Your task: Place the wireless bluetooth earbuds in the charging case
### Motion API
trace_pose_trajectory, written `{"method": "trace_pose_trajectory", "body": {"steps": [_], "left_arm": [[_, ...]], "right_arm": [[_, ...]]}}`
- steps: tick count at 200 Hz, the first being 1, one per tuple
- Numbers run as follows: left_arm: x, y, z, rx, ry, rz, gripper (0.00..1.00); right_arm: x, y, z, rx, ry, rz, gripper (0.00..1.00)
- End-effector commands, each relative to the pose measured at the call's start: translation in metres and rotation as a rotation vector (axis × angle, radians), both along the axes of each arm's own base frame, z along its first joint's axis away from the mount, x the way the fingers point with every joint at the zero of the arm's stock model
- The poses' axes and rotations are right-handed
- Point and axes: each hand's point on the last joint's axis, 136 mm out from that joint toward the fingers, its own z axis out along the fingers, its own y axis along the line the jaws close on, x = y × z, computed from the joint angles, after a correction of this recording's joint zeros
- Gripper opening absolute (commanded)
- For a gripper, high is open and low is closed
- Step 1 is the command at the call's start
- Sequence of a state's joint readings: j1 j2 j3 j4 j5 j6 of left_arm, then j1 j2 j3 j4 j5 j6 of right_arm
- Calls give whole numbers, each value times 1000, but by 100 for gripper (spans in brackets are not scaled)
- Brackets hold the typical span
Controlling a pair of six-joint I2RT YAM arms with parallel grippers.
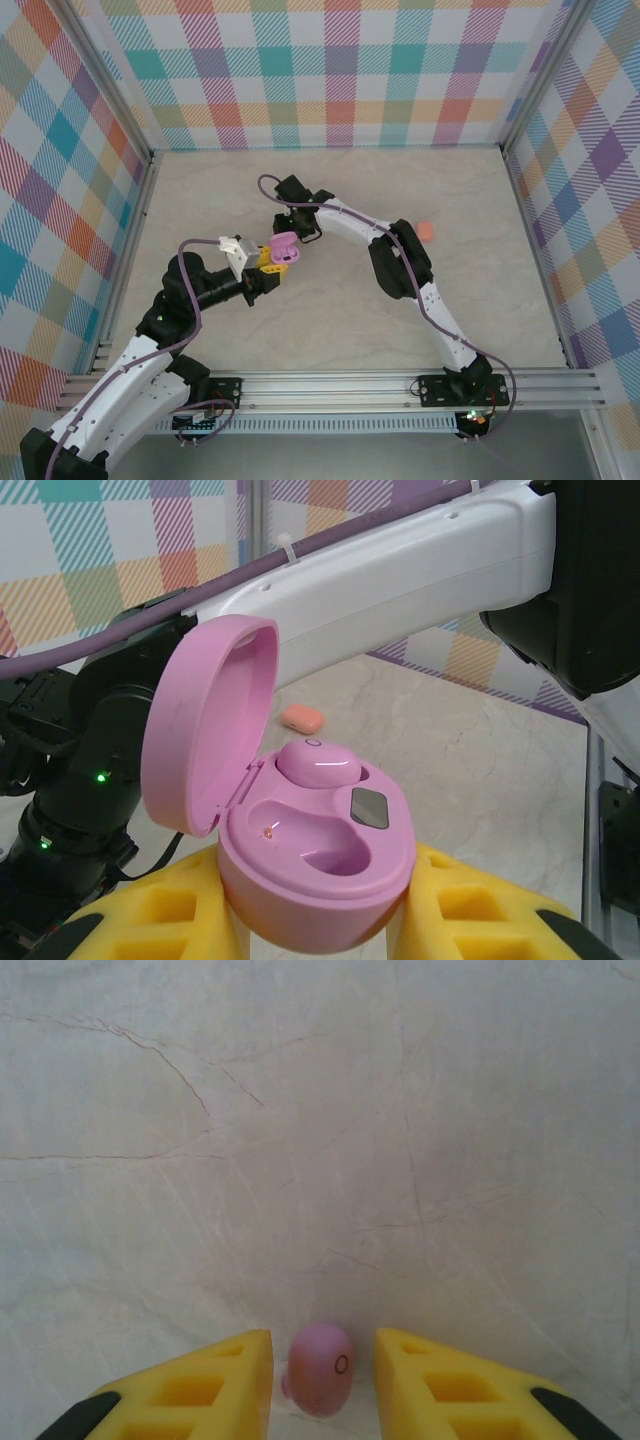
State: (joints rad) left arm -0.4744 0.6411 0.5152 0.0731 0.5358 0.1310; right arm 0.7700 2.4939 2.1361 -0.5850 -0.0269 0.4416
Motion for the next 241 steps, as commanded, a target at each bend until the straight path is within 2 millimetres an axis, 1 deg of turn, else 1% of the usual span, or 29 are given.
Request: {"method": "trace_pose_trajectory", "body": {"steps": [1, 94, 169, 205, 241], "left_arm": [[-1, 3, 3, -4, -26, 11, 17], [-3, 5, 3, -4, -25, 12, 17], [-5, 6, 5, -6, -28, 14, 17], [-6, 6, 6, -8, -29, 10, 17], [-6, 5, 7, -6, -26, 7, 17]], "right_arm": [[3, 2, 1, -8, -10, -3, 33], [-6, 8, -6, 12, 28, 40, 32], [-8, 2, -18, -30, 44, 43, 31], [-8, -2, -11, -44, 24, 50, 27], [-6, -6, 8, -31, -25, 45, 23]]}}
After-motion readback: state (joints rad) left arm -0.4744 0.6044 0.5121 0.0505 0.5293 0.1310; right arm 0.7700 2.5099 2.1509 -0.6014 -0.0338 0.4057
